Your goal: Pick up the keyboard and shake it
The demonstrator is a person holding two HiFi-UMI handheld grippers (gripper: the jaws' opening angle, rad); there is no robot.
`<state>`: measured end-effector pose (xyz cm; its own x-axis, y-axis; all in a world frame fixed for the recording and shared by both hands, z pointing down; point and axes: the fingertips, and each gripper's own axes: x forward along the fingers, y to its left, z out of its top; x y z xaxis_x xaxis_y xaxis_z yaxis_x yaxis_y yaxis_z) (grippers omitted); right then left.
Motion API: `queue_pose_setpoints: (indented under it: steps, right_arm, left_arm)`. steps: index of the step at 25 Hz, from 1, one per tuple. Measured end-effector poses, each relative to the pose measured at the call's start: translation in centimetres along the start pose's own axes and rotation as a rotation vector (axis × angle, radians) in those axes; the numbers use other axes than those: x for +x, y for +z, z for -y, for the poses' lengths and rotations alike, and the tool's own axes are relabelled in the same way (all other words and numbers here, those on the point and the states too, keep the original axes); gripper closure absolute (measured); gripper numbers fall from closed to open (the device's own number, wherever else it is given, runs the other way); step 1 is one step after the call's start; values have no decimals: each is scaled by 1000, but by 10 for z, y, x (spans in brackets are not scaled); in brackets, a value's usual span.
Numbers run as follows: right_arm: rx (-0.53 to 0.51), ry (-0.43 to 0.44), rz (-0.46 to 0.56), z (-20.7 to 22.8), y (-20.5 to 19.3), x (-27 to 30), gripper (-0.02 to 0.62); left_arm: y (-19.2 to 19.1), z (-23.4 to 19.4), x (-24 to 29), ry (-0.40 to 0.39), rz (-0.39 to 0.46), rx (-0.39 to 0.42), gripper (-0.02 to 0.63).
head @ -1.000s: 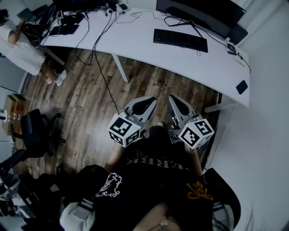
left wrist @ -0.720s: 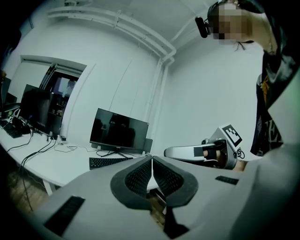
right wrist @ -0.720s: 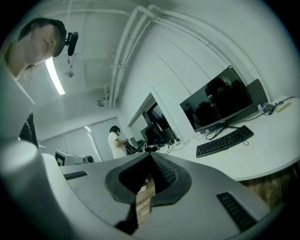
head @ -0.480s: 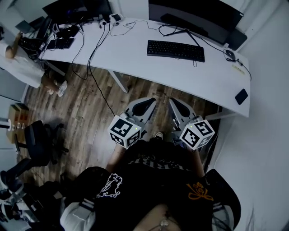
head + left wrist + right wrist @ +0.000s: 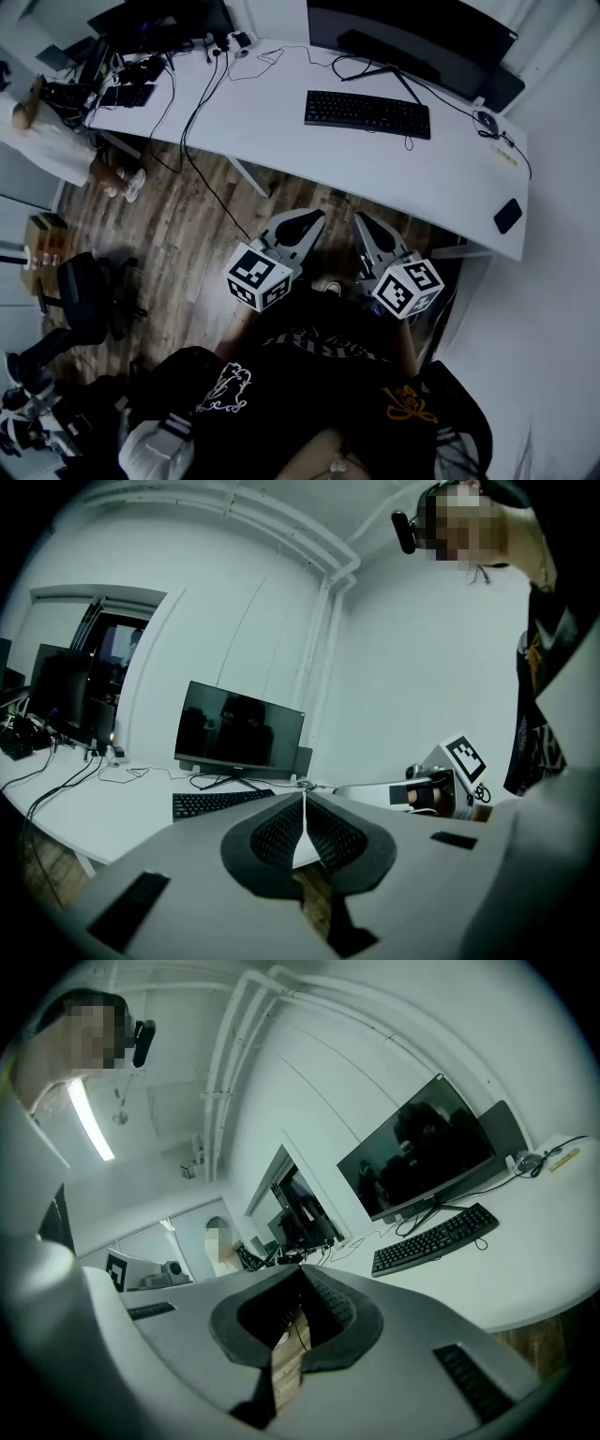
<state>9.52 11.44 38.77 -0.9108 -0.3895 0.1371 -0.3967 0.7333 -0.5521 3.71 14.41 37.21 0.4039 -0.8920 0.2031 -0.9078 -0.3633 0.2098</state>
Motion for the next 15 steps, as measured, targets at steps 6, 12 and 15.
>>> queue_pose_setpoints:
  steps: [6, 12, 15]
  right_arm:
    - [23, -54, 23, 25, 7, 29, 580]
    - [38, -160, 68, 63, 30, 85, 580]
    - [38, -211, 96, 80, 51, 126, 580]
  left_arm:
    - [1, -37, 27, -42, -23, 0, 582]
    - [16, -96, 74, -150, -37, 20, 582]
    - [34, -137, 95, -198, -41, 45, 581]
